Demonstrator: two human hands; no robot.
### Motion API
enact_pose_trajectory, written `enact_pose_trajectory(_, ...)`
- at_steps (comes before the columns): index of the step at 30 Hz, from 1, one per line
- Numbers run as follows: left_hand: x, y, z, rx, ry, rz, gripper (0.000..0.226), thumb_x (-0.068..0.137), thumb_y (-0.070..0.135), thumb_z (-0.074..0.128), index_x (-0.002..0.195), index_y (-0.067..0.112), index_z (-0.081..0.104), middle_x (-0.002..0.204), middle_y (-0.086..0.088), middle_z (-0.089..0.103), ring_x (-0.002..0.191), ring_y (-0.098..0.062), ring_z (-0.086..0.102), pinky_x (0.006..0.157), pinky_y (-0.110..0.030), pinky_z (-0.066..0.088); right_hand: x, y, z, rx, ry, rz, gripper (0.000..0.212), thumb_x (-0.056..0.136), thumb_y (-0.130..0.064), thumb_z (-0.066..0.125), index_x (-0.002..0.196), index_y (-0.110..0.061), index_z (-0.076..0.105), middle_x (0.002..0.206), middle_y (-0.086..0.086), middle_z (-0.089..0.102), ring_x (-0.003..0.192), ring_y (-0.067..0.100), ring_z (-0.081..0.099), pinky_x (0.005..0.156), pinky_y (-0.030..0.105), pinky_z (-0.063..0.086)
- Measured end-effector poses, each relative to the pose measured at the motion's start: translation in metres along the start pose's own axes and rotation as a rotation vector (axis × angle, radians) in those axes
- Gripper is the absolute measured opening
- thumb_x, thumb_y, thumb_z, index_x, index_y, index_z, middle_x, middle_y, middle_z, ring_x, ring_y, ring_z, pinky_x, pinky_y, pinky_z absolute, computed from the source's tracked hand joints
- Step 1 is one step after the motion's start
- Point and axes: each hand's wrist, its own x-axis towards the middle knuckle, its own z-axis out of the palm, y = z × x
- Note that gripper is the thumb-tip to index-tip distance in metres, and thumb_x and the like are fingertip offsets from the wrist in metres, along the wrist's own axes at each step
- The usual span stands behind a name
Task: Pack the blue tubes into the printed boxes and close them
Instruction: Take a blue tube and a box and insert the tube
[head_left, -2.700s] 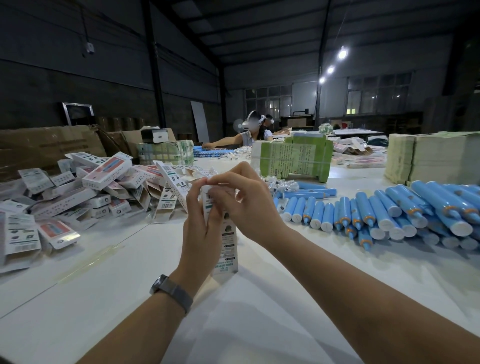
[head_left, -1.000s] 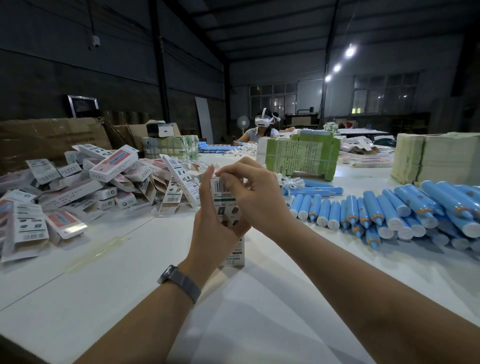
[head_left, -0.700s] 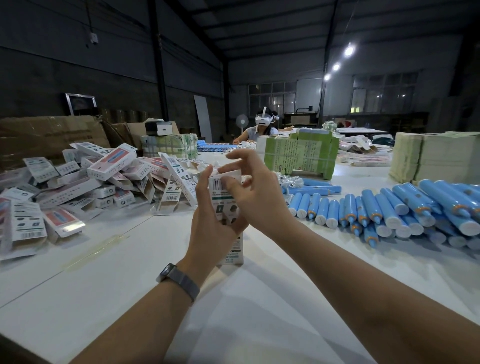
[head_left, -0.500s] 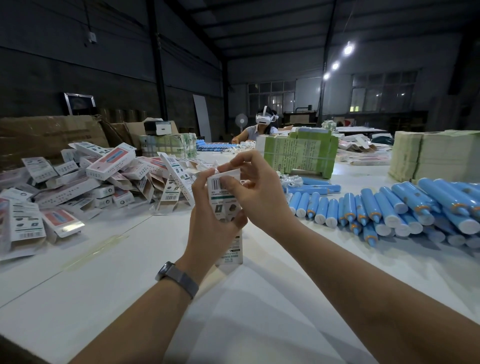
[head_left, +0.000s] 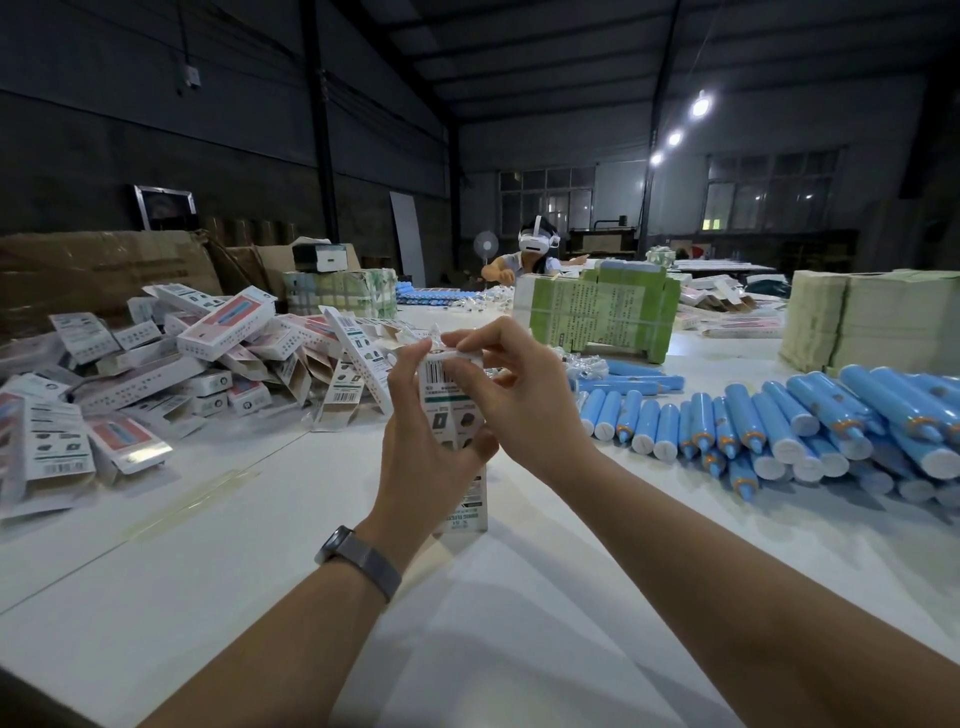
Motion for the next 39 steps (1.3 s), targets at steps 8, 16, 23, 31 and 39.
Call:
enact_pose_trajectory(8, 0.001, 0.0, -0.001, -0.004, -0.019, -0.001, 0.1, 0.069, -0.011, 0.083, 0.123, 0.048, 0.023, 0.105, 0.039, 0.056, 0.091, -0.003, 0.069, 0.072, -0.015, 0.055, 0.002, 0.003, -0.001, -0.077, 0.016, 0.011, 0.008, 0.088, -0.02, 0.072, 0.091, -0.019, 0.065, 0.102, -0.008, 0.07, 0.095, 0.014, 0.065, 0.078, 0.046, 0.058)
enact_pose_trajectory(16, -0.001, -0.003, 0.001, -0.021, -0.024, -0.01, 0.097, 0.07, -0.013, 0.082, 0.13, 0.038, 0.026, 0.109, 0.014, 0.056, 0.092, 0.001, 0.068, 0.073, -0.014, 0.056, 0.003, 0.004, 0.0, -0.072, 0.069, -0.021, 0.012, 0.084, -0.018, 0.077, 0.085, -0.01, 0.069, 0.092, -0.008, 0.061, 0.089, 0.015, 0.061, 0.078, 0.046, 0.054)
enact_pose_trajectory(23, -0.002, -0.002, 0.002, -0.027, -0.034, -0.006, 0.103, 0.068, -0.015, 0.082, 0.133, 0.038, 0.023, 0.117, 0.014, 0.053, 0.102, -0.004, 0.067, 0.078, -0.023, 0.059, 0.003, 0.004, 0.0, -0.059, 0.08, -0.01, 0.011, 0.084, -0.02, 0.076, 0.082, -0.012, 0.068, 0.091, -0.005, 0.06, 0.087, 0.013, 0.061, 0.08, 0.045, 0.054)
enact_pose_trajectory(31, 0.0, -0.004, 0.004, -0.026, -0.029, -0.035, 0.108, 0.068, -0.017, 0.08, 0.134, 0.046, 0.023, 0.107, 0.043, 0.054, 0.098, -0.001, 0.068, 0.073, -0.018, 0.057, 0.001, 0.014, -0.002, -0.082, 0.066, -0.009, 0.025, 0.085, -0.028, 0.075, 0.094, -0.035, 0.053, 0.093, -0.02, 0.057, 0.08, 0.006, 0.062, 0.067, 0.035, 0.058)
enact_pose_trajectory(39, -0.001, -0.004, 0.004, -0.047, -0.024, -0.023, 0.121, 0.07, -0.015, 0.08, 0.13, 0.07, 0.018, 0.11, 0.043, 0.054, 0.101, 0.001, 0.067, 0.075, -0.015, 0.055, 0.002, 0.017, -0.004, -0.102, 0.081, -0.061, 0.025, 0.085, -0.03, 0.075, 0.093, -0.034, 0.052, 0.093, -0.02, 0.06, 0.08, 0.003, 0.063, 0.06, 0.028, 0.057)
